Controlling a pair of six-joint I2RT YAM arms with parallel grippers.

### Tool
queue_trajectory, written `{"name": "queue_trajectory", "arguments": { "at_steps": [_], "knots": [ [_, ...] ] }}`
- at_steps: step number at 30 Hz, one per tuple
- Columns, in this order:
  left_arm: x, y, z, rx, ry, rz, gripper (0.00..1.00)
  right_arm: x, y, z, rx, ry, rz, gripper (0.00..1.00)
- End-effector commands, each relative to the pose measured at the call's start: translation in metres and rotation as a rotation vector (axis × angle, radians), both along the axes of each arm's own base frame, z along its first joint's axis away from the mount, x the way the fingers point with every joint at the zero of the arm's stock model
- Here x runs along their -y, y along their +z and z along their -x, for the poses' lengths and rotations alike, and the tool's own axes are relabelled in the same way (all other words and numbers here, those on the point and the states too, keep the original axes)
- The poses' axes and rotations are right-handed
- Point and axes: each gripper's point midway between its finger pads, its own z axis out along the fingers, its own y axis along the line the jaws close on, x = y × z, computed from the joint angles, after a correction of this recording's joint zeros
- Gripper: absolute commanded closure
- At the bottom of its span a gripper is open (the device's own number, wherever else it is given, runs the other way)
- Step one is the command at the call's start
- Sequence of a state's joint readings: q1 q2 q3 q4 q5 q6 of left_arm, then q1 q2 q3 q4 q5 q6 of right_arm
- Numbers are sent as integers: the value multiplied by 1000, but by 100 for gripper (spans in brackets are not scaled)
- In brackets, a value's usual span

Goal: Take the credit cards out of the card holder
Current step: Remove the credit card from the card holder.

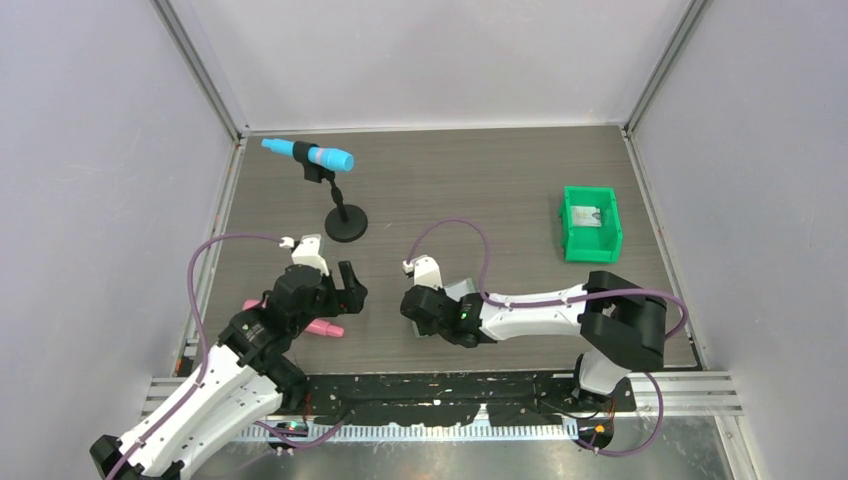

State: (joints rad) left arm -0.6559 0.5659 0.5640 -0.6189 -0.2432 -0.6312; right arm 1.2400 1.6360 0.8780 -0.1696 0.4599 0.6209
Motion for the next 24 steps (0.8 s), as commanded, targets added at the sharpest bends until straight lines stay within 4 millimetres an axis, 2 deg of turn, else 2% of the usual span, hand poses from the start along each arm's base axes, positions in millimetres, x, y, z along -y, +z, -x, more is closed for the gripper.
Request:
{"name": "queue_trajectory", "arguments": {
  "at_steps": [1,2,5,7,8,10,13,17,24],
  "knots": [
    [12,4,-5,16,-13,58,13,-13,25,-2,30,-7,-121,69],
    [12,3,-5,10,-15,58,13,-13,27,-3,33,-9,-125,72],
    [15,1,-5,2,-19,64,13,-10,26,-4,43,-12,-113,75],
    [15,2,-6,3,-19,66,13,-8,25,-4,42,-10,-94,67],
    [15,2,-6,4,-18,67,13,-7,24,-5,43,-10,-86,57],
    [15,3,-6,9,-17,67,13,-4,22,-6,45,-18,-63,45],
    [15,4,-6,11,-17,67,13,3,18,-9,58,-36,-25,34],
    [14,2,-6,8,-15,63,13,10,14,-11,71,-51,14,28],
    [13,1,-5,9,-17,60,13,7,0,-7,38,-36,37,27]
  ]
}}
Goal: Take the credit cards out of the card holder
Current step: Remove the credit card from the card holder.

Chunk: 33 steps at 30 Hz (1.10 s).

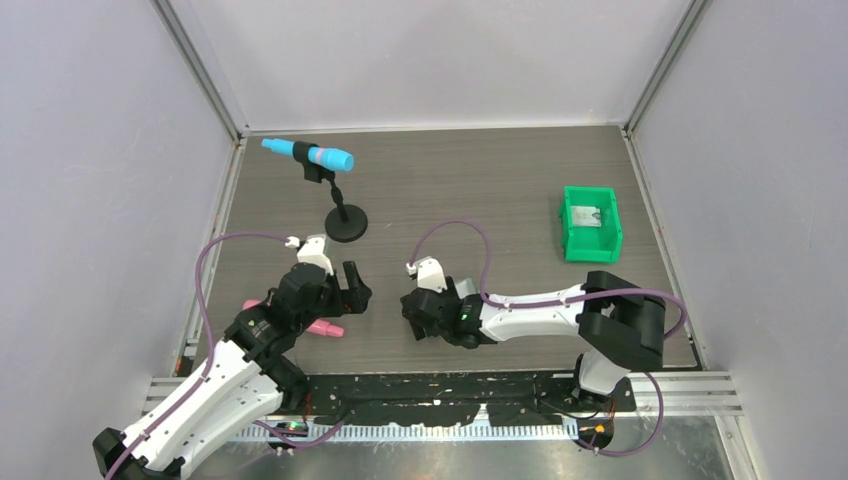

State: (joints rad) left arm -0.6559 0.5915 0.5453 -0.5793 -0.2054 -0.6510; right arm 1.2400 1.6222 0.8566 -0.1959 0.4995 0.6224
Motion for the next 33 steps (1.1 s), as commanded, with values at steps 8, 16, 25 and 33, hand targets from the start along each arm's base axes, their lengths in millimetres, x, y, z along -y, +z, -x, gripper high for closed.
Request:
{"name": "queue_trajectory", "arguments": {
  "at_steps": [8,16,25,33],
  "knots": [
    [5,5,-4,26,-5,32,13,-5,-6,-6,2,-16,8,34],
    [14,3,-5,13,-40,45,14,-9,3,-7,-70,-11,-203,44],
    [32,0,-4,-21,-112,76,15,-8,9,-8,-135,2,-405,51],
    [57,-9,-1,-70,-199,138,17,-7,12,-8,-162,8,-483,51]
  ]
}}
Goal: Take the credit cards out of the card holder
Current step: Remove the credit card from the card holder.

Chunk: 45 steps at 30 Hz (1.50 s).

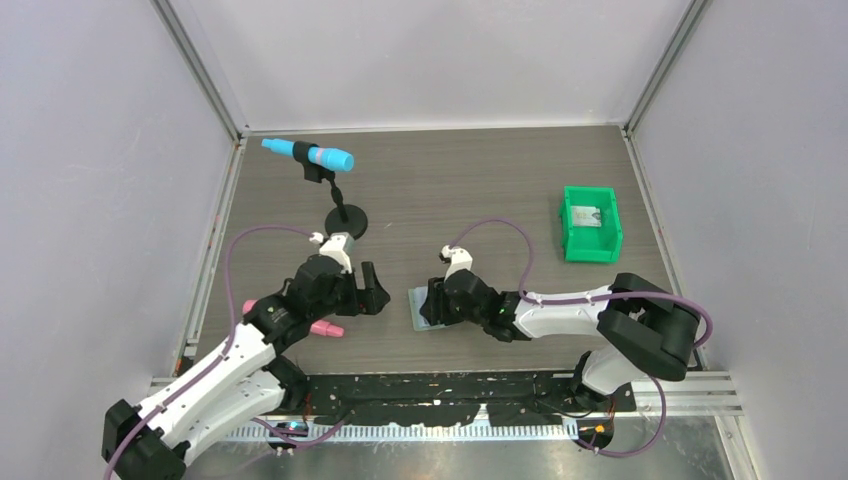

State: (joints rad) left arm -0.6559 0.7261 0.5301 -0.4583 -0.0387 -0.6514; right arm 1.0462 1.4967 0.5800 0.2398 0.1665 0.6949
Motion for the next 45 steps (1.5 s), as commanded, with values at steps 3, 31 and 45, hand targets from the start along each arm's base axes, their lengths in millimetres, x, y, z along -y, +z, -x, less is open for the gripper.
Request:
{"name": "queue_trajectory", "arguments": {
  "at_steps": [3,31,45],
  "knots": [
    [25,-1,-4,-13,-69,81,19,-5,11,4,-19,18,-96,52],
    [49,-27,-9,-101,-107,122,32,-5,23,4,-1,12,-142,95],
    [69,-55,-15,-212,-143,98,73,-1,30,5,3,8,-234,95]
  ]
}}
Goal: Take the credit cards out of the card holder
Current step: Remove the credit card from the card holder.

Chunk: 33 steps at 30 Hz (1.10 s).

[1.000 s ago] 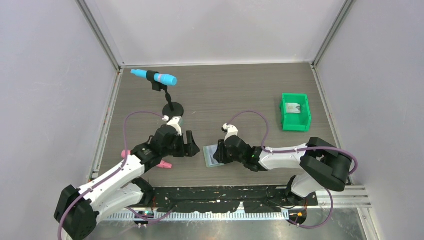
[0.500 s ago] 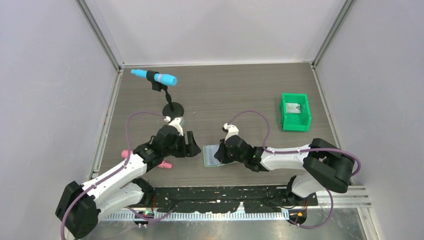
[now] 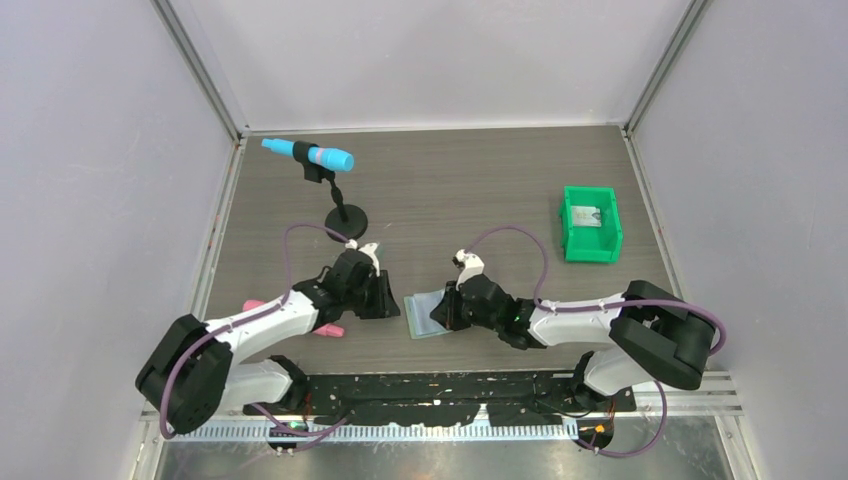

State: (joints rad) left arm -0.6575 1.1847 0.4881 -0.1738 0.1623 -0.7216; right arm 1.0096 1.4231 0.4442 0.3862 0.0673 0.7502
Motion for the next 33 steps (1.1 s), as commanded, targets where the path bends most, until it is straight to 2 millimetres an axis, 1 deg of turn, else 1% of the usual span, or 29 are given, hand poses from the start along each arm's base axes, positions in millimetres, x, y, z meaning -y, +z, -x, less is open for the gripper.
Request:
{"name": "queue_trajectory", "arguments": {
  "at_steps": [1,11,16,18,24,26,28,29,30,31,32,33],
  "knots": [
    [26,26,-18,75,-34,100,73,-9,27,-7,44,-8,-104,95],
    [41,29,-23,73,-53,142,77,-11,30,-6,44,5,-131,95],
    [46,24,-23,52,-67,134,78,-11,29,-5,42,12,-131,95],
    [53,27,-26,62,-76,153,78,-11,28,-5,42,13,-129,95],
    [66,34,-25,65,-108,197,78,-9,27,-4,45,13,-120,93],
    [71,34,-23,51,-120,210,78,-8,29,-5,49,9,-113,90],
    [81,35,-17,29,-148,236,78,-5,30,-6,49,-1,-98,81],
    [86,37,-14,21,-163,252,78,-2,29,-6,44,-2,-76,74],
    [91,37,-12,14,-177,262,78,0,36,-7,57,-11,-77,71],
    [96,38,-9,9,-189,270,78,7,34,-5,51,-13,-42,65],
    [99,39,-8,9,-200,274,78,15,40,-6,62,-35,-26,59],
    [102,39,-7,8,-207,274,78,19,43,-7,71,-47,-18,57]
  ]
}}
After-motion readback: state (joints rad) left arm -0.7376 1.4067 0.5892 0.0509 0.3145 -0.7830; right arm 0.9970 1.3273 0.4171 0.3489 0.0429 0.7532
